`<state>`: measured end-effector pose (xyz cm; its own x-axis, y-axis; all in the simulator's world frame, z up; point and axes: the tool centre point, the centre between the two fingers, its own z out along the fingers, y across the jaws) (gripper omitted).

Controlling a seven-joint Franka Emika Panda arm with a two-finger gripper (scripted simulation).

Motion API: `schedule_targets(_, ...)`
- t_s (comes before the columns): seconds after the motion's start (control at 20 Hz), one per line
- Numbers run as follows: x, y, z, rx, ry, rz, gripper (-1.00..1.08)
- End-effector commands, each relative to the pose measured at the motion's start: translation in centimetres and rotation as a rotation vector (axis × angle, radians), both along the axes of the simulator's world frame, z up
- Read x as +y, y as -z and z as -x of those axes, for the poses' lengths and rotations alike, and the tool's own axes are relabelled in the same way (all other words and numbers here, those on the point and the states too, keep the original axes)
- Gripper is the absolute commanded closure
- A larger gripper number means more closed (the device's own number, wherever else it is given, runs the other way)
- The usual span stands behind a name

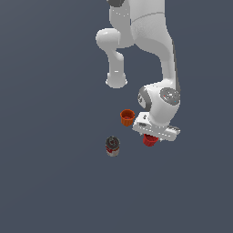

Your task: Pick up a designated object from a clutter of objects.

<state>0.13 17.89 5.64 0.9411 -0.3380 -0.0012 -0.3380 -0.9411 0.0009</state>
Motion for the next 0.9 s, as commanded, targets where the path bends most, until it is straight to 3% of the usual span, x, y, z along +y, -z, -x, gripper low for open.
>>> schedule_targets(0.0, 0.01, 0.68, -0.06, -0.001, 0.001, 0.000, -0.92)
schedule_targets(0.15, 0.04, 0.91, -0.10, -0.001, 0.001, 0.000, -0.92)
schedule_targets(0.2, 0.04, 0.91, -0.10, -0.001, 0.001, 0.000, 1.08)
schedule_targets(0.85, 0.11, 0.61, -0.04, -0.002, 0.000, -0.001, 1.08)
